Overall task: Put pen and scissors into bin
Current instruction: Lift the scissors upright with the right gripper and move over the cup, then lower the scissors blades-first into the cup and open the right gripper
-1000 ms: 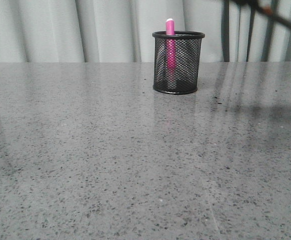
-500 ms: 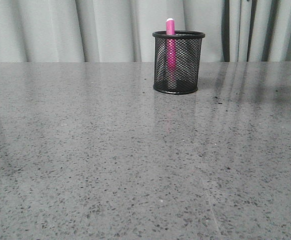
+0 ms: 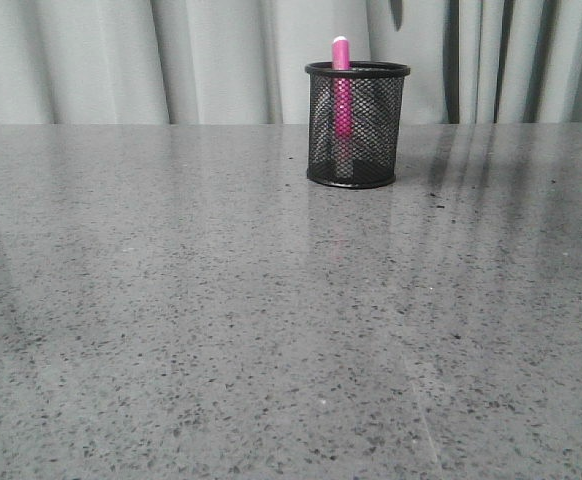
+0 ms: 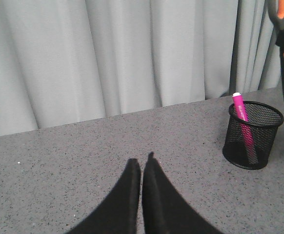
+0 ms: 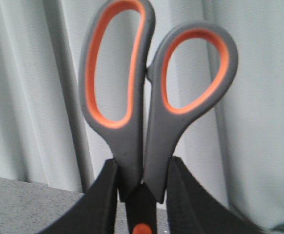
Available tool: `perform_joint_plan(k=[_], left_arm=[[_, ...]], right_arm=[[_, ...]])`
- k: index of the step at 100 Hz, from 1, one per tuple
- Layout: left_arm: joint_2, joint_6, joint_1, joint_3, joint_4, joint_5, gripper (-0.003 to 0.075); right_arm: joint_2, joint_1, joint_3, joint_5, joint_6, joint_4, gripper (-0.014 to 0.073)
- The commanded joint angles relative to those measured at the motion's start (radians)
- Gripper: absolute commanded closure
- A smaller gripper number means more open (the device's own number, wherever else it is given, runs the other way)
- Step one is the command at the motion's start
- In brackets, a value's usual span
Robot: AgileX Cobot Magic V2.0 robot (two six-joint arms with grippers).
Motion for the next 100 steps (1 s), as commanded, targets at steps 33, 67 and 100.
perform_joint_plan(k=[33,67,100], left_arm=[[-0.002,-0.006,0.003,-0.029,-0.013,-0.077,0.0739],[-0.002,-0.006,0.003,-0.029,-0.013,-0.077,0.0739],[-0.002,-0.006,0.003,-0.029,-0.013,-0.077,0.0739]], right_arm=[[0.108,0.0,-0.039,-0.175,0.056,-0.065,0.067],[0.172,0.0,-0.028,-0.179,0.056,-0.061,0.067],[0.172,0.0,-0.004,-0.168,0.056,-0.061,0.067]])
